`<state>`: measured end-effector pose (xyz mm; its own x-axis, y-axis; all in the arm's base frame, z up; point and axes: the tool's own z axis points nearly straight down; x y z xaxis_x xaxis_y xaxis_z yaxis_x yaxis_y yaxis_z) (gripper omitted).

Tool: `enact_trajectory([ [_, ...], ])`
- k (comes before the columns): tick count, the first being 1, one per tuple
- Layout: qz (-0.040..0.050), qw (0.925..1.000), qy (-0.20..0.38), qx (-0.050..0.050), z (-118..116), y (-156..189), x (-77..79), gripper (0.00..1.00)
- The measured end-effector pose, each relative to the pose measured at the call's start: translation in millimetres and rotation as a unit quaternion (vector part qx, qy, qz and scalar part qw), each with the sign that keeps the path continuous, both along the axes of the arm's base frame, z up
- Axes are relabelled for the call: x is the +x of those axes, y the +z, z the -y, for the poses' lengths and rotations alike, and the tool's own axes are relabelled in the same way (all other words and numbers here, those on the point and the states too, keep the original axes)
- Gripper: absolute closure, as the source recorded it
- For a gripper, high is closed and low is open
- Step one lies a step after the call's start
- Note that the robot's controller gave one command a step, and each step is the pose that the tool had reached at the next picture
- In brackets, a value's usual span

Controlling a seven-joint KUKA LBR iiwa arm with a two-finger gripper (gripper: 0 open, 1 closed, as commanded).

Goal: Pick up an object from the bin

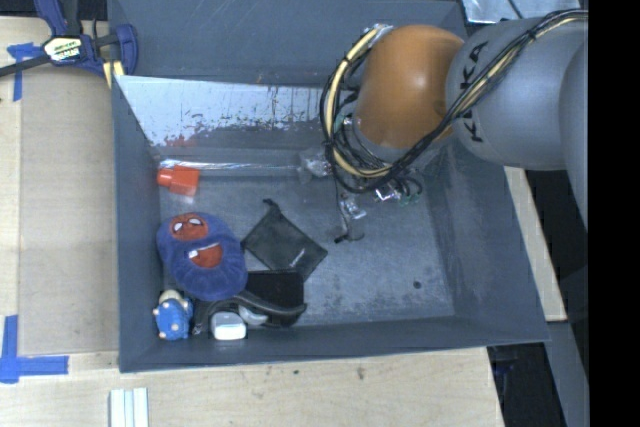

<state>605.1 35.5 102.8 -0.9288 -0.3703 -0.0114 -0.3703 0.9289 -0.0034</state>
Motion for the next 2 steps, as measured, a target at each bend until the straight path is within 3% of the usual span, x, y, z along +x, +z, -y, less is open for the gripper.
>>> enact_trajectory([
  [1,-0.0024,0.9574,0.289,-0.002,-8,-2,16.8,0.0],
  [2,-0.0037,0.8625,0.506,-0.003,-7,-33,-19.0,0.0],
])
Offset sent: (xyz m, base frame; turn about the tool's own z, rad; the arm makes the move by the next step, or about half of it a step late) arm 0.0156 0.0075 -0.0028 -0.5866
